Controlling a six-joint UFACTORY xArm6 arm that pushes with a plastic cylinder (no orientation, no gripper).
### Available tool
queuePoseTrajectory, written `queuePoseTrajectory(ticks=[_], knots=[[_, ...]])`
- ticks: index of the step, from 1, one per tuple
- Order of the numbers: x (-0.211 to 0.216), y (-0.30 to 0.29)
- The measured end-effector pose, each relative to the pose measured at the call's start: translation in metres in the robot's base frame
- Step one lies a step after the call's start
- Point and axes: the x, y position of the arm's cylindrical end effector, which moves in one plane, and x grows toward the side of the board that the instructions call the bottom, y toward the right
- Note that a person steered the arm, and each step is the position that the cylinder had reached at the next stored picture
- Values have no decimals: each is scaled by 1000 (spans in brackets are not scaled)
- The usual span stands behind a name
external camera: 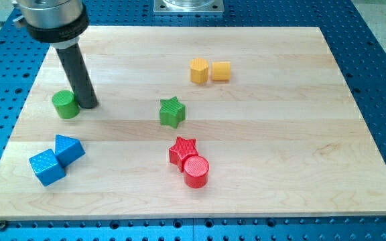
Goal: Move both the green blocks to the center left
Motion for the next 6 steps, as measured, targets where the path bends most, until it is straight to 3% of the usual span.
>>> queuePoseTrajectory(ticks=[1, 3, 4, 5, 6], knots=[[-11, -17], [14, 66], [3, 63], [-18, 159], [-13, 261]])
